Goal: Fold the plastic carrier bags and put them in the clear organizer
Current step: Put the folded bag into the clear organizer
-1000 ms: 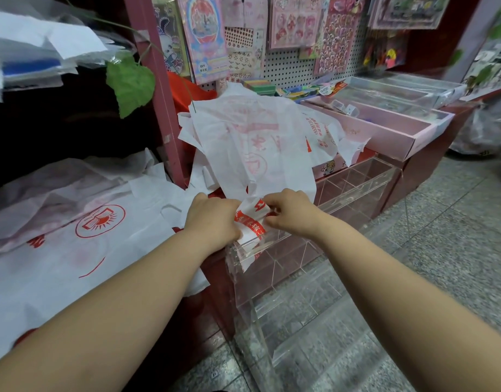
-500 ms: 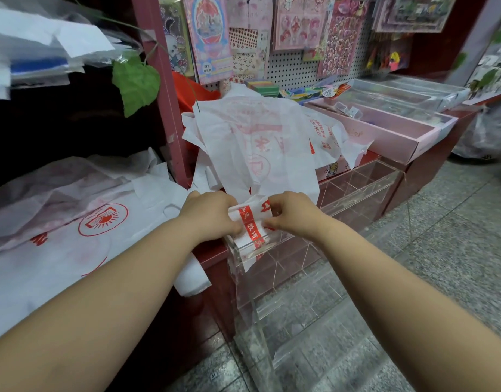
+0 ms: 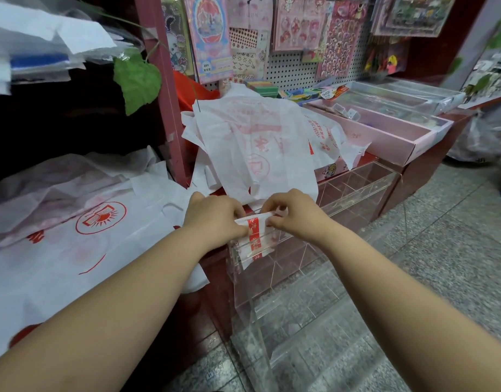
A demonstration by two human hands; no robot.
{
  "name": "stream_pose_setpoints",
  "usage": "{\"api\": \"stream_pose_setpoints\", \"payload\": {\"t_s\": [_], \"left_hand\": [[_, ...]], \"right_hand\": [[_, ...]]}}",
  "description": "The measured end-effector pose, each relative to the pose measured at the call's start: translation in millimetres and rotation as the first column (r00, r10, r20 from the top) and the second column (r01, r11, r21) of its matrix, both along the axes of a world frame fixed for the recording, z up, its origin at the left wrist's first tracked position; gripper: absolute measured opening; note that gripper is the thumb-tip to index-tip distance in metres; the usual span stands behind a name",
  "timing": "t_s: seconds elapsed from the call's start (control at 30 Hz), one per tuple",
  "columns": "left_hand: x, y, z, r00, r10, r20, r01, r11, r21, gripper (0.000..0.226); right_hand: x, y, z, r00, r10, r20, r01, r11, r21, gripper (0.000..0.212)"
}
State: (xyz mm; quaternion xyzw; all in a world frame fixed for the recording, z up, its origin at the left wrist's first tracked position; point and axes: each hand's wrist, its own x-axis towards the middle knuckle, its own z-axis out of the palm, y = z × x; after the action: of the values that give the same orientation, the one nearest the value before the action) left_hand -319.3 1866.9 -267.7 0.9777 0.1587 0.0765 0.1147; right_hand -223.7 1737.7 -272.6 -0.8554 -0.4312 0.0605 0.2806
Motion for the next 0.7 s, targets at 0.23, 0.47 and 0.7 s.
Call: {"api": "stream_pose_setpoints", "payload": {"t_s": [0.23, 0.47, 0.7], "left_hand": [[-5.0, 5.0, -12.0, 0.999, 0.025, 0.027, -0.022, 0.996, -0.081, 0.012], [-30.8, 5.5, -21.6, 0.976, 0.065, 0.209, -0.017, 0.974, -0.227, 0.014], [-119.9, 19.7, -26.6, 0.88, 0.213, 0.425, -0.09, 0.952, -0.291, 0.049]], "right_hand": [[-4.9, 7.5, -3.3, 0.981, 0.059, 0.187, -0.031, 0.988, -0.148, 0.015], [0.3, 21.9, 2.4, 0.972, 0.079, 0.22, 0.001, 0.939, -0.343, 0.016], [-9.2, 11.3, 3.2, 0.997, -0.065, 0.05, 0.069, 0.995, -0.076, 0.018]]}}
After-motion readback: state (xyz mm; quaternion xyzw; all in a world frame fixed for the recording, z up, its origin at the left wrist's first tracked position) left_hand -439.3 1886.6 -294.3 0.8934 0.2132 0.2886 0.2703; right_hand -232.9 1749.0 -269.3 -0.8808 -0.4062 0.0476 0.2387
